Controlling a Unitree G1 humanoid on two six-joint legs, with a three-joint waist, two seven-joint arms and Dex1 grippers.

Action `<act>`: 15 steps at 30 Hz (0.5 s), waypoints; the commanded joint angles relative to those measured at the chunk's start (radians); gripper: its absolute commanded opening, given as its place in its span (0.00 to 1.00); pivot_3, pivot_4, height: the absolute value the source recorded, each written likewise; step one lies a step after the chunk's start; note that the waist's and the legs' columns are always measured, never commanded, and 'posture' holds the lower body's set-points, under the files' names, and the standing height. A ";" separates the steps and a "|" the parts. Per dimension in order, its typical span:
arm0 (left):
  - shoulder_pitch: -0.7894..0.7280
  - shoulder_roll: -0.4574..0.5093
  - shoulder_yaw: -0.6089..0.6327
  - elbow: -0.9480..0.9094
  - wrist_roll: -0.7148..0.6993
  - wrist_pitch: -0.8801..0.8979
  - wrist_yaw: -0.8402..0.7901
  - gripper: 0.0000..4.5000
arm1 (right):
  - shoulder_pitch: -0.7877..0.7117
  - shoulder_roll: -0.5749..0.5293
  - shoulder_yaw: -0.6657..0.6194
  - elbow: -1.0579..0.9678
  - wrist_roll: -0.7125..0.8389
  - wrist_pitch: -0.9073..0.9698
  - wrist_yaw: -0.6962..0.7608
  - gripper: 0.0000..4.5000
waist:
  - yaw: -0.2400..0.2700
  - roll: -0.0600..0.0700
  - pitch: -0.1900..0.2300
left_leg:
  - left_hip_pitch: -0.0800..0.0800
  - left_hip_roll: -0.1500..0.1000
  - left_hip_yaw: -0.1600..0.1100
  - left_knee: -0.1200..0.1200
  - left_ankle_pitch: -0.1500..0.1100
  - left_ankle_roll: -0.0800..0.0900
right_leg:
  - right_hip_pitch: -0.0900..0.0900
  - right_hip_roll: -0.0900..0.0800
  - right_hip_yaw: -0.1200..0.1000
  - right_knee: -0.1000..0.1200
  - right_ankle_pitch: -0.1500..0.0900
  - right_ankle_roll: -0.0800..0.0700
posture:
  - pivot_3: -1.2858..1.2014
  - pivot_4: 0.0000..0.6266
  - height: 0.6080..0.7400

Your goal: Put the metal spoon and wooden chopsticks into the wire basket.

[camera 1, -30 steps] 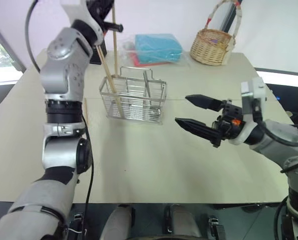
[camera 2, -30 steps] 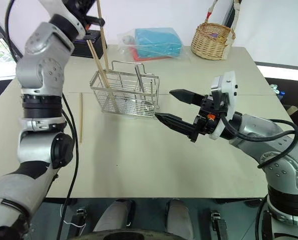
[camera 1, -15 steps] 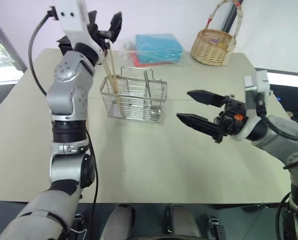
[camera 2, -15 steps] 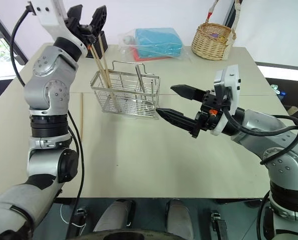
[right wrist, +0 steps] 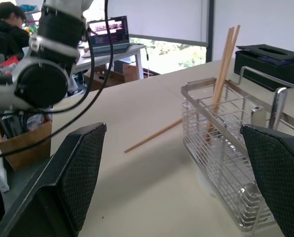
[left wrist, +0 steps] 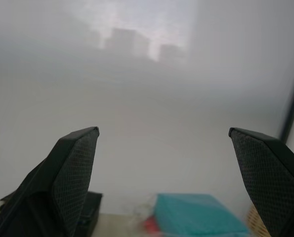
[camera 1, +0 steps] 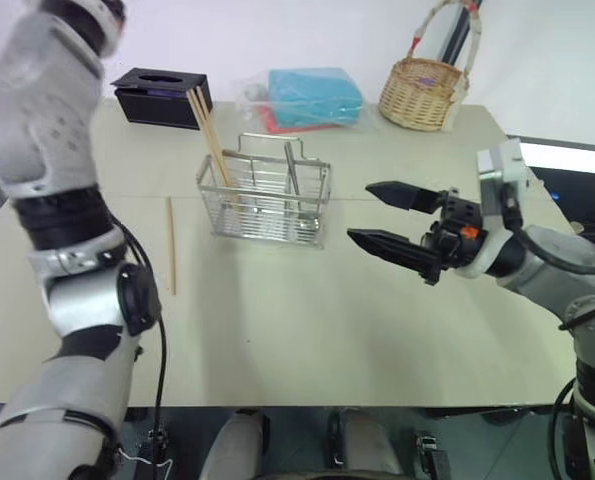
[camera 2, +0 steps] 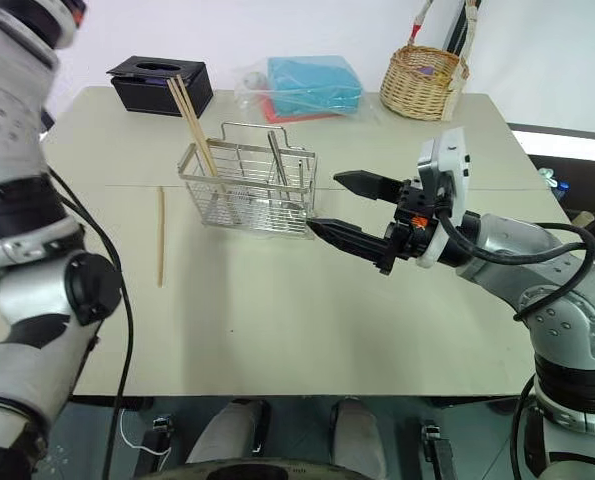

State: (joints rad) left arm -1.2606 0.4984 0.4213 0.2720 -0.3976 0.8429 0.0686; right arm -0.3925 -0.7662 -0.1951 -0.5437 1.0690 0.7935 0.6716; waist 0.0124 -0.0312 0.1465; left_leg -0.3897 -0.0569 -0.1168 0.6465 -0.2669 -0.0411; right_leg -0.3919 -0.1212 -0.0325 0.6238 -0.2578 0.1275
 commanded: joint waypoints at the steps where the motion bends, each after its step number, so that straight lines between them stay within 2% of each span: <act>1: -0.009 0.046 0.014 0.110 0.031 0.147 0.053 0.99 | -0.001 -0.016 -0.006 -0.015 -0.025 -0.029 0.040 1.00 | -0.001 -0.002 0.001 | 0.001 0.000 0.000 0.000 0.000 0.000 | 0.000 0.000 0.000 0.001 0.000 0.000 | 0.52 0.24 0.40; 4: 0.021 0.087 -0.031 0.204 0.068 0.270 0.042 0.99 | -0.004 -0.011 -0.003 -0.007 -0.040 -0.031 0.052 1.00 | -0.001 -0.003 0.001 | 0.000 0.000 0.000 0.001 0.000 0.000 | -0.001 0.001 0.000 0.003 0.000 0.000 | 0.52 0.24 0.40; 7: 0.063 0.088 -0.073 0.234 0.072 0.339 -0.011 0.99 | -0.004 -0.002 -0.002 -0.006 -0.045 -0.029 0.052 1.00 | 0.000 -0.003 0.001 | 0.000 0.000 0.000 0.001 0.000 0.000 | -0.002 0.000 0.001 0.005 0.000 0.000 | 0.52 0.24 0.40; 15: 0.169 0.034 -0.114 0.334 0.117 0.332 -0.041 0.99 | 0.034 -0.006 -0.001 -0.041 -0.048 -0.029 0.075 1.00 | 0.000 -0.003 0.001 | -0.002 0.000 0.000 0.000 0.001 -0.002 | -0.004 -0.001 0.001 0.004 0.000 0.000 | 0.52 0.24 0.40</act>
State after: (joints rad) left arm -1.0810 0.5254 0.3238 0.6128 -0.2930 1.1909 0.0436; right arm -0.3523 -0.7650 -0.1765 -0.5501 1.0152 0.7840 0.7390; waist 0.0127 -0.0346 0.1475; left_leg -0.3913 -0.0565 -0.1167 0.6470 -0.2664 -0.0428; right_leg -0.3960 -0.1226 -0.0311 0.6281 -0.2578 0.1271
